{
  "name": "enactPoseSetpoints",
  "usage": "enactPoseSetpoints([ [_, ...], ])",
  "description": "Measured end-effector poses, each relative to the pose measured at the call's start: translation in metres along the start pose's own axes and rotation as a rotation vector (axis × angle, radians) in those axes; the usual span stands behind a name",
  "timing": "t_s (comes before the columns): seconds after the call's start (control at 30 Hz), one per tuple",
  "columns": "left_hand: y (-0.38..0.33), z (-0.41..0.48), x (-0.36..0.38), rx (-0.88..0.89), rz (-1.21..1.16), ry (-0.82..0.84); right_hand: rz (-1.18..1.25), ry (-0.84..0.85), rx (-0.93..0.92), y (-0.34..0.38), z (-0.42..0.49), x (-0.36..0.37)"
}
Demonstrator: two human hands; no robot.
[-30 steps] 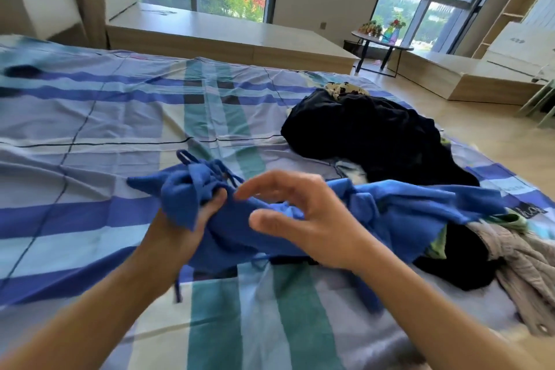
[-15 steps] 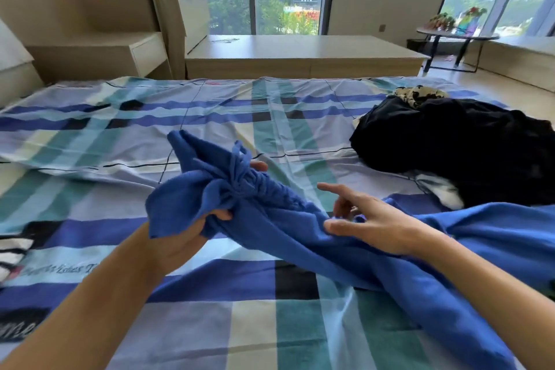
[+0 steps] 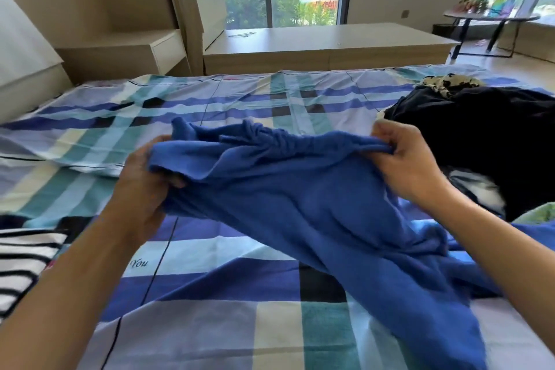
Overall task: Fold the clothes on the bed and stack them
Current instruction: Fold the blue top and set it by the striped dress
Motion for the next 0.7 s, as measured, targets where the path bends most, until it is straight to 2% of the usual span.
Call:
enactPoseSetpoints([
  [0.13,0.017,0.007,-0.011,-0.077,0.297,-0.067,0.044,-0.081,0.033,-0.002,0.004,-0.015],
  [0.23,0.038,0.007,-0.01,-0.192,0.467,-0.025,0.07,-0.024,0.046,0.006,0.001,0.002],
  [0.3,0.034,0.003,0.007,-0.165,0.606,0.02,0.104,0.047,0.059,0.012,-0.002,0.016],
  [0.4,0.021,-0.011,0.06,0.017,0.803,0.252,0.144,0.224,0.02,0.033,-0.011,0.047],
  [0.5,0.016,-0.029,0.12,0.137,0.755,0.537,0.129,0.447,-0.08,0.063,-0.025,0.082],
  [0.57,0.012,-0.033,0.145,0.211,0.709,0.611,0.071,0.547,-0.114,0.074,-0.035,0.095],
  [0.63,-0.001,-0.03,0.144,0.269,0.695,0.532,-0.051,0.542,-0.11,0.073,-0.039,0.091],
  [0.7,-0.013,-0.021,0.125,0.296,0.702,0.357,-0.185,0.444,-0.073,0.059,-0.034,0.067],
])
Point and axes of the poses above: each hand's wrist, its own z-axis towards the middle knuckle, its own x-axis out of the palm, y = z × x, the point moved 9 cm from there along z, towards the middle knuckle, and after that the axes turned 11 degrees about y, right-handed, at the moved point
